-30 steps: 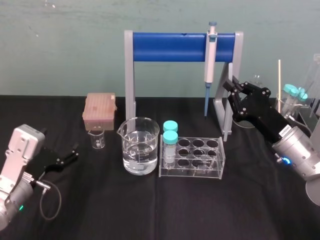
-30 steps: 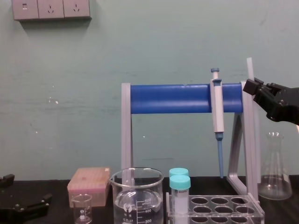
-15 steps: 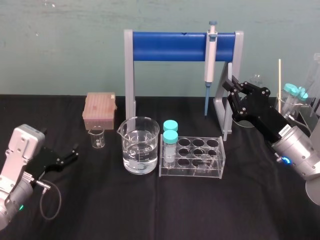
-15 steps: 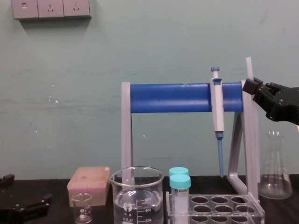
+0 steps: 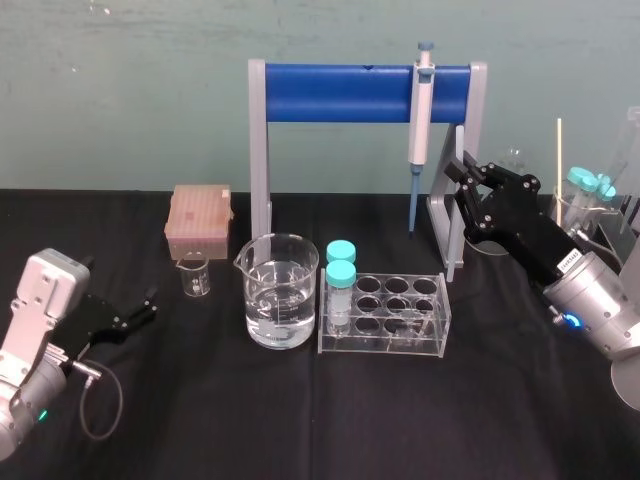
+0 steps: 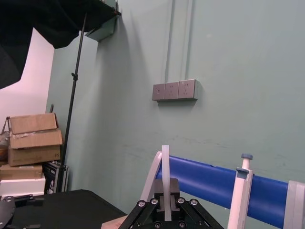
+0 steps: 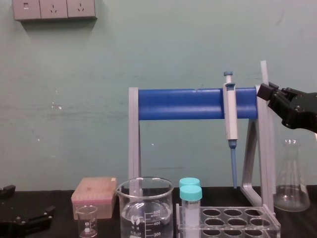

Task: Pick up the stirring rod with one hand, then place it down.

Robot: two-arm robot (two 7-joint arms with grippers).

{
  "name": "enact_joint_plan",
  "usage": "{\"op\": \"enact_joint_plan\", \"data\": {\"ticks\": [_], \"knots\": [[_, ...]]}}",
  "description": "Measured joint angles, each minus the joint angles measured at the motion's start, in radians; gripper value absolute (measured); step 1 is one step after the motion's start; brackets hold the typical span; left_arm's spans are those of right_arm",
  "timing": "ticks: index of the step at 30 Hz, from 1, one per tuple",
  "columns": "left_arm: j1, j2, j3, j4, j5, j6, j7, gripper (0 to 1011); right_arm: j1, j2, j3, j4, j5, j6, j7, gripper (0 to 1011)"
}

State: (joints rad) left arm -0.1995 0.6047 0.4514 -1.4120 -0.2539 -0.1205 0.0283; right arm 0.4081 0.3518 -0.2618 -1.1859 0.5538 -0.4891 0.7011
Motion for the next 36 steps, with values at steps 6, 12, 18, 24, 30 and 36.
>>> {"op": "enact_joint_plan", "data": {"ticks": [6, 12, 18, 24, 30, 36], "knots": [[0.0, 0.0, 0.0, 0.0, 0.0, 0.0, 0.0, 1000, 0.0, 0.0, 0.0, 0.0, 0.0, 0.0, 0.0, 64], [0.0, 0.0, 0.0, 0.0, 0.0, 0.0, 0.0, 1000, 0.0, 0.0, 0.0, 0.0, 0.0, 0.0, 0.0, 64], [0.0, 0.0, 0.0, 0.0, 0.0, 0.0, 0.0, 1000, 0.0, 0.0, 0.0, 0.0, 0.0, 0.0, 0.0, 64], [0.0, 0.0, 0.0, 0.0, 0.0, 0.0, 0.0, 1000, 0.0, 0.0, 0.0, 0.0, 0.0, 0.0, 0.0, 64], [0.0, 0.0, 0.0, 0.0, 0.0, 0.0, 0.0, 1000, 0.0, 0.0, 0.0, 0.0, 0.0, 0.0, 0.0, 64], [0.0, 0.0, 0.0, 0.0, 0.0, 0.0, 0.0, 1000, 0.0, 0.0, 0.0, 0.0, 0.0, 0.0, 0.0, 64]]}}
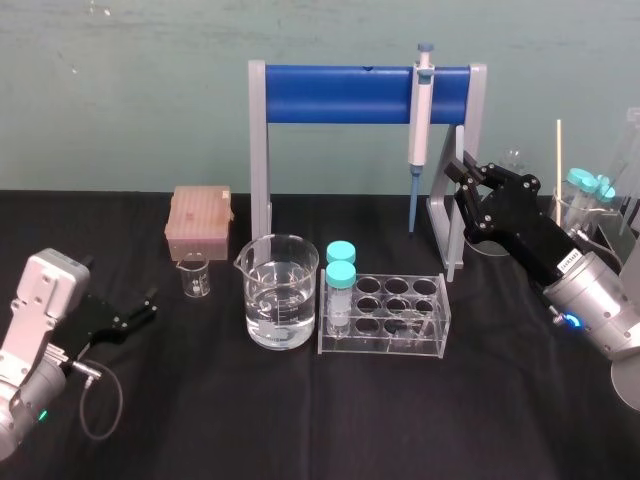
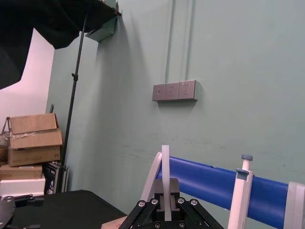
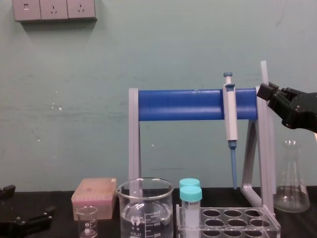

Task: Pick up the stirring rod with one hand, then place it down.

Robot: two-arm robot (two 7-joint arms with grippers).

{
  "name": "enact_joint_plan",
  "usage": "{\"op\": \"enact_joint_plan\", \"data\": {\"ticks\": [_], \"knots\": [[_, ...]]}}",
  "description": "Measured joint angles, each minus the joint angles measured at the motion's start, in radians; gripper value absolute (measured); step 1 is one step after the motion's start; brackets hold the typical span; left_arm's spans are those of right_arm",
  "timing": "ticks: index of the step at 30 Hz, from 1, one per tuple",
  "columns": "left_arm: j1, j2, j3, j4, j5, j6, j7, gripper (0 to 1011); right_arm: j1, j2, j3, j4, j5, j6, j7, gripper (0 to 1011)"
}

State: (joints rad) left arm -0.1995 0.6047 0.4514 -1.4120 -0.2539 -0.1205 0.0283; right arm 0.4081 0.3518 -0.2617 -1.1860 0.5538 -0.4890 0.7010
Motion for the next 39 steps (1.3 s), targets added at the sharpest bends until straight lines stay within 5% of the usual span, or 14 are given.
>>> {"op": "enact_joint_plan", "data": {"ticks": [39], "knots": [[0.0, 0.0, 0.0, 0.0, 0.0, 0.0, 0.0, 1000, 0.0, 0.0, 0.0, 0.0, 0.0, 0.0, 0.0, 64]]}}
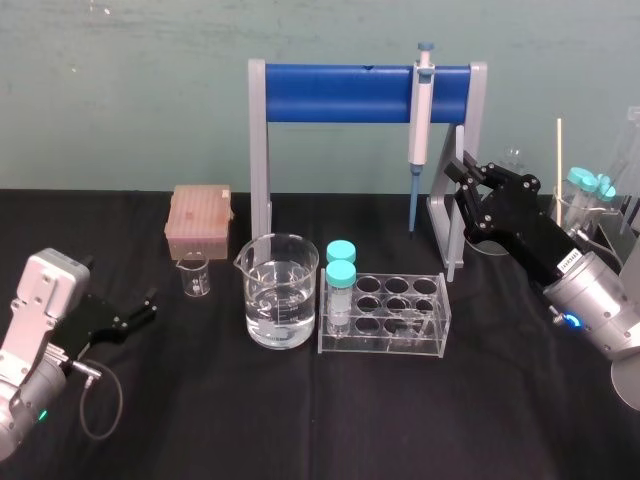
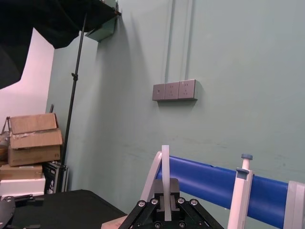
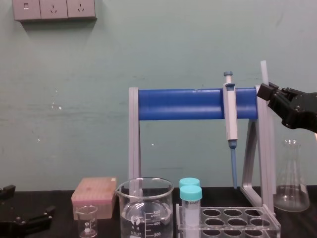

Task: Pick up the stirring rod with one hand, then place it down.

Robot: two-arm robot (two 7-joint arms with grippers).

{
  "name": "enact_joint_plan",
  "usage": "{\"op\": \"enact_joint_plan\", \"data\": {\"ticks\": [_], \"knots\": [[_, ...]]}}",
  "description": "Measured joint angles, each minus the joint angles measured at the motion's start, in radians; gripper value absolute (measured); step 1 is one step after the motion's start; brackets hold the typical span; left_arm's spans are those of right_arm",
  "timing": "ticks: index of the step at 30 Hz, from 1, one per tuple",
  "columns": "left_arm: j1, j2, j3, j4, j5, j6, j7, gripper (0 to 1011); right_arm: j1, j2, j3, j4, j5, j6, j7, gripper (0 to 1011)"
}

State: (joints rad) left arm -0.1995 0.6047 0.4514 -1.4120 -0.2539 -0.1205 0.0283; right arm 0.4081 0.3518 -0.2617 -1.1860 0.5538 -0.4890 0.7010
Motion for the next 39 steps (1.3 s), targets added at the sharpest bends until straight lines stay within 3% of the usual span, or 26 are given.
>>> {"op": "enact_joint_plan", "data": {"ticks": [8, 15, 31, 39], "knots": [[0.0, 0.0, 0.0, 0.0, 0.0, 0.0, 0.0, 1000, 0.0, 0.0, 0.001, 0.001, 0.0, 0.004, 0.004, 64], [0.0, 0.0, 0.0, 0.0, 0.0, 0.0, 0.0, 1000, 0.019, 0.002, -0.004, 0.036, 0.013, 0.028, 0.048, 64], [0.0, 0.0, 0.0, 0.0, 0.0, 0.0, 0.0, 1000, 0.1, -0.022, -0.034, 0.192, 0.004, -0.02, 0.131, 64], [0.0, 0.0, 0.0, 0.0, 0.0, 0.0, 0.0, 1000, 0.143, -0.044, -0.044, 0.271, 0.032, -0.027, 0.194, 64]]}}
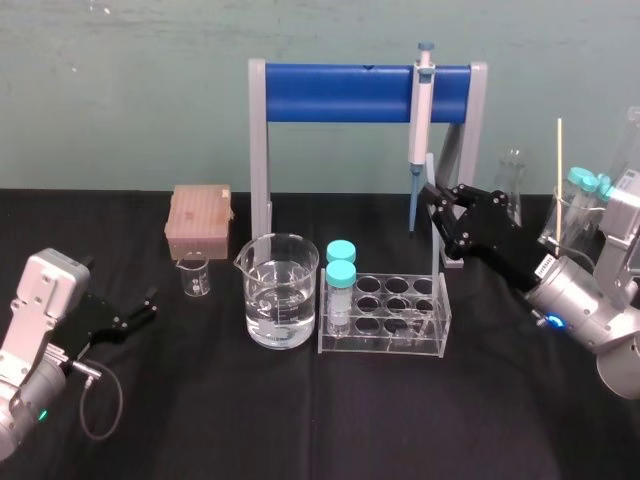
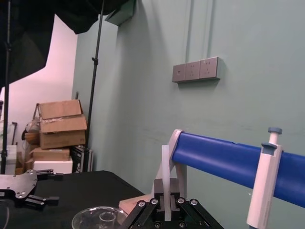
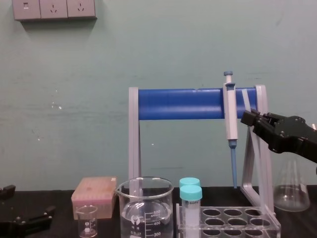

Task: Pick up the stirring rod with one hand, then place it down.

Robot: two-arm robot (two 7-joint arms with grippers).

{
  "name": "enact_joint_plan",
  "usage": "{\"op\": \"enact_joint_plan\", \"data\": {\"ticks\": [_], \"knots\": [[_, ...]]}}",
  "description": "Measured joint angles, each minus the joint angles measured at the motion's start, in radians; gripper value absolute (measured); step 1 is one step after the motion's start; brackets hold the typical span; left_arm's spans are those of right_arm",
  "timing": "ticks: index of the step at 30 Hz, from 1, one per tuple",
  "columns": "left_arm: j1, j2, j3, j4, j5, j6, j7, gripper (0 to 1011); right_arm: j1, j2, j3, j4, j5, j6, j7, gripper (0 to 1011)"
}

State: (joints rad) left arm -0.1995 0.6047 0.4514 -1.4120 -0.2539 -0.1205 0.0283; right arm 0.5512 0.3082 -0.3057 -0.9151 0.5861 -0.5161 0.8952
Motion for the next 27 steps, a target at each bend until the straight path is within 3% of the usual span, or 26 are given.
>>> {"op": "enact_joint_plan", "data": {"ticks": [22, 27], "knots": [[0.0, 0.0, 0.0, 0.0, 0.0, 0.0, 0.0, 1000, 0.05, -0.034, -0.014, 0.122, 0.03, 0.017, 0.062, 64], [0.0, 0.0, 0.0, 0.0, 0.0, 0.0, 0.0, 1000, 0.071, -0.046, -0.02, 0.18, 0.018, 0.011, 0.072, 64]]}}
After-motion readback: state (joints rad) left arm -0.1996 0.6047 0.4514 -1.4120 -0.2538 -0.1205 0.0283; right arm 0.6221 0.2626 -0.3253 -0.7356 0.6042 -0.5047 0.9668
